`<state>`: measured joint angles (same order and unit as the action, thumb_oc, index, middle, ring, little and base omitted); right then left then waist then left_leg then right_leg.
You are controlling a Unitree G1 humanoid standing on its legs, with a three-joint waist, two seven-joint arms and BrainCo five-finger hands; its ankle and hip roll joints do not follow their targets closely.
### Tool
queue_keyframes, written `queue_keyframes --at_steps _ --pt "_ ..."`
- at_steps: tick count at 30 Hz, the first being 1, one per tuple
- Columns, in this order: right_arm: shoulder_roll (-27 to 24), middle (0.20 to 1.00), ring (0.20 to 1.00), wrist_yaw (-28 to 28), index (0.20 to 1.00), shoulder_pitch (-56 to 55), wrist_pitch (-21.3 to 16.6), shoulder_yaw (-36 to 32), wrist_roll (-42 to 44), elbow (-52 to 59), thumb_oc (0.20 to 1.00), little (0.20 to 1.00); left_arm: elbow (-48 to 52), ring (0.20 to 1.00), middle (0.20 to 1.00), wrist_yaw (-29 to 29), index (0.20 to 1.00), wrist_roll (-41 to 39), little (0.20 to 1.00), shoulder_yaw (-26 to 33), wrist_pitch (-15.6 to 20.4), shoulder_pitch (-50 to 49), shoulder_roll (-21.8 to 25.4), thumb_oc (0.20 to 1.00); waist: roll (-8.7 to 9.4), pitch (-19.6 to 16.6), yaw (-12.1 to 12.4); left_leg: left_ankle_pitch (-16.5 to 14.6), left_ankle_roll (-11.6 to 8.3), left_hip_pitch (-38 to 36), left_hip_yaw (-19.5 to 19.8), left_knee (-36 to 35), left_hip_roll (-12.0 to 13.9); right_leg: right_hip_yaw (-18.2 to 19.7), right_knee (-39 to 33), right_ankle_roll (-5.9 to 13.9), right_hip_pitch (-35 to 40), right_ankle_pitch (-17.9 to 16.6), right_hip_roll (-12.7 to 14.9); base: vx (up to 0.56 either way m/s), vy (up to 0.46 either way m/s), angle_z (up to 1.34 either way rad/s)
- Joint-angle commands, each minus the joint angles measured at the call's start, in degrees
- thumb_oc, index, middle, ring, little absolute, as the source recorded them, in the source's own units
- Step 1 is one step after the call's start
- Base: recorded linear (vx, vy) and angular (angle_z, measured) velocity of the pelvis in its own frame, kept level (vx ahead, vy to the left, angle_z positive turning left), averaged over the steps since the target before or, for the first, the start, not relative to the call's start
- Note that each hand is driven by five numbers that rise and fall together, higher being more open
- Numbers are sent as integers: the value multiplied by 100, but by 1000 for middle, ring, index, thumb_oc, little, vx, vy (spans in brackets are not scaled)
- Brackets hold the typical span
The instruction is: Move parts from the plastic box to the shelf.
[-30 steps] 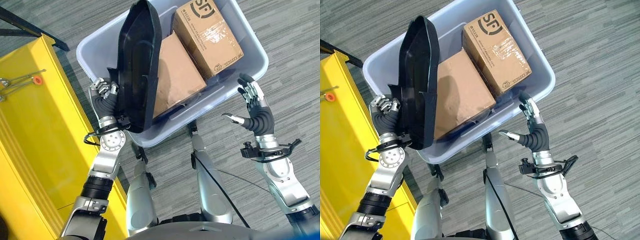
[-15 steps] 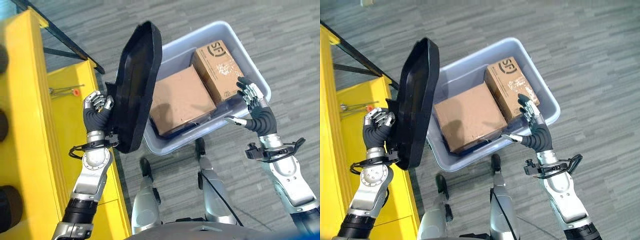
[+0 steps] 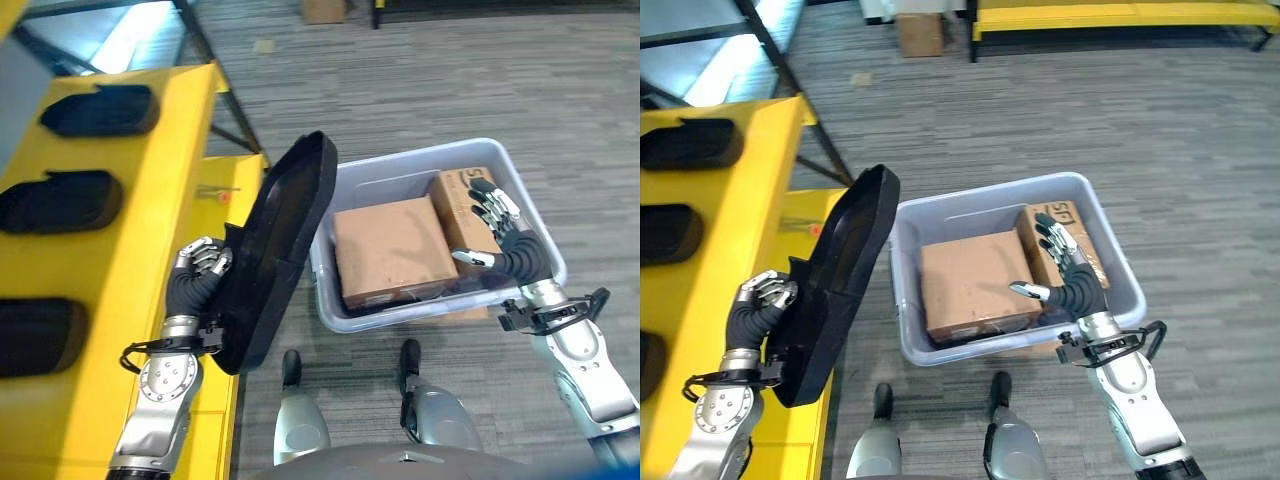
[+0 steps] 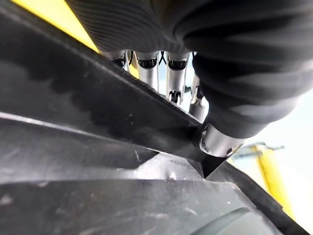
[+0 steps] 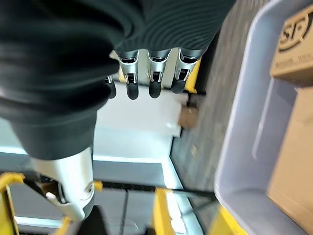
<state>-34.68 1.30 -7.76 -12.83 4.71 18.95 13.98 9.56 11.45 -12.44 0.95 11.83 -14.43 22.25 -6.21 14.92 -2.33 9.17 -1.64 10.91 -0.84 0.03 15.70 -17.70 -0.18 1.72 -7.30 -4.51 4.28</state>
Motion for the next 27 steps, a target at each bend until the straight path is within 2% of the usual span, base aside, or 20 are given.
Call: queue_keyframes --at_steps 1,2,3,5,7,8,9,10,12,13,16,17,20,27 --pt "71 1000 1000 17 1000 184 -235 -280 124 113 1000 1000 280 200 200 1 200 -73 200 284 423 172 195 200 336 -88 38 -128 -442 -212 -307 902 -299 79 879 -27 -23 1109 285 -38 -155 48" --pt "150 1000 1000 -32 1000 83 -194 -309 172 102 1000 1000 248 200 200 -1 200 -133 200 285 394 232 92 200 419 -196 -16 -530 -390 -476 -493 1714 -432 -112 709 -95 93 1103 341 -7 -141 51" --pt "233 1000 1000 -52 1000 -28 -167 -358 202 80 1000 1000 236 200 200 -37 200 -124 200 293 365 203 88 200 399 -271 -59 -756 -374 -625 -510 1795 -480 -255 652 -120 140 1146 308 -35 -167 89" --pt "347 1000 1000 -89 1000 -169 -132 -448 240 80 1000 1000 240 200 200 -36 200 -72 200 321 346 177 23 200 390 -380 -154 -926 -391 -955 -644 1925 -565 -537 543 -113 173 1068 325 -29 -12 115" --pt "457 1000 1000 -111 1000 -335 -85 -555 284 89 1000 1000 231 200 200 -27 200 -37 200 348 323 120 -42 200 320 -488 -297 -944 -409 -1395 -751 1595 -517 -822 472 -74 214 996 360 -20 63 78" --pt "455 1000 1000 -111 1000 -339 -85 -555 284 92 1000 1000 233 200 200 -27 200 -36 200 348 323 117 -43 200 320 -484 -301 -937 -410 -1407 -749 1582 -518 -826 468 -73 224 996 361 -22 137 89" --pt "554 1000 1000 -99 1000 -518 -76 -712 318 145 1000 1000 234 200 200 -34 200 -7 200 378 304 23 -130 200 241 -596 -386 -893 -444 -1594 -983 849 -435 -1072 418 65 288 898 451 -21 152 92" --pt "598 1000 1000 -82 1000 -566 -75 -765 306 140 1000 1000 225 200 200 -29 200 -10 200 404 298 -5 -140 200 219 -625 -410 -851 -478 -1657 -1059 595 -394 -1111 423 73 294 857 495 -19 222 119" --pt "625 1000 1000 -75 1000 -576 -37 -759 296 109 1000 1000 227 200 200 8 200 40 200 436 294 -101 -190 200 184 -652 -344 -947 -433 -1715 -818 124 -557 -1129 389 121 335 796 524 -3 122 94" --pt "650 1000 1000 -98 1000 -558 -20 -736 302 109 1000 1000 212 200 200 24 200 93 200 476 280 -130 -187 200 195 -650 -338 -1025 -387 -1771 -843 -37 -598 -1115 368 161 353 741 553 -13 87 54" --pt "674 1000 1000 -154 1000 -556 15 -728 338 108 1000 1000 249 200 200 30 200 148 200 540 270 -219 -213 200 216 -644 -270 -1001 -359 -1793 -844 -186 -667 -1136 346 235 383 623 612 -20 115 43" --pt "677 1000 1000 -221 1000 -527 46 -675 366 86 1000 1000 269 200 200 50 200 232 200 628 273 -295 -203 200 263 -627 -160 -1092 -293 -1798 -764 -321 -777 -1166 314 310 435 507 691 -30 103 28" --pt "667 1000 1000 -271 1000 -513 83 -624 366 85 1000 1000 304 200 200 57 200 263 200 692 258 -398 -231 200 322 -614 -88 -1198 -217 -1805 -716 -383 -861 -1185 289 373 483 434 756 -36 94 11" --pt "731 1000 1000 -329 1000 -265 204 -396 339 -46 1000 1000 343 200 200 98 200 272 200 847 263 -543 -292 200 512 -581 263 -1318 11 -1666 -281 -491 -1237 -1167 159 675 525 20 1012 -68 111 11"
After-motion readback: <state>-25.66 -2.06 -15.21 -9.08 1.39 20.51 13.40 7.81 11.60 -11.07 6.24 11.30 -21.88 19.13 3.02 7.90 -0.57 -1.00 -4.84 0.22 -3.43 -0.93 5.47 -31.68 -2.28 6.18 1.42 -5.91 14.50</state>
